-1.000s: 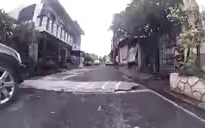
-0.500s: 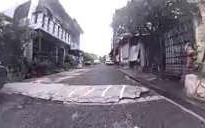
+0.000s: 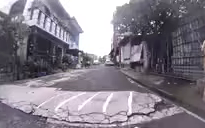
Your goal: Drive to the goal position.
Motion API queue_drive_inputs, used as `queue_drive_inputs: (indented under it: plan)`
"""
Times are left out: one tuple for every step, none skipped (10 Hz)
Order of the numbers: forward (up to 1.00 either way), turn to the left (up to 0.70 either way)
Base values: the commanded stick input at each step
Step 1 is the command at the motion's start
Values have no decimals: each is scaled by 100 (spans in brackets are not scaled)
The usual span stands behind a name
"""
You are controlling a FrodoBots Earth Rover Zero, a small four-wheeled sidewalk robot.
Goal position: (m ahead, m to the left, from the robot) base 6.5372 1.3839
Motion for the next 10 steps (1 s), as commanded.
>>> queue_drive_inputs:
  plan:
    - [100, 0]
    - [100, 0]
    - [100, 0]
    - [100, 0]
    - [100, 0]
    - [100, 0]
    - [100, 0]
    - [100, 0]
    - [100, 0]
    - [100, 0]
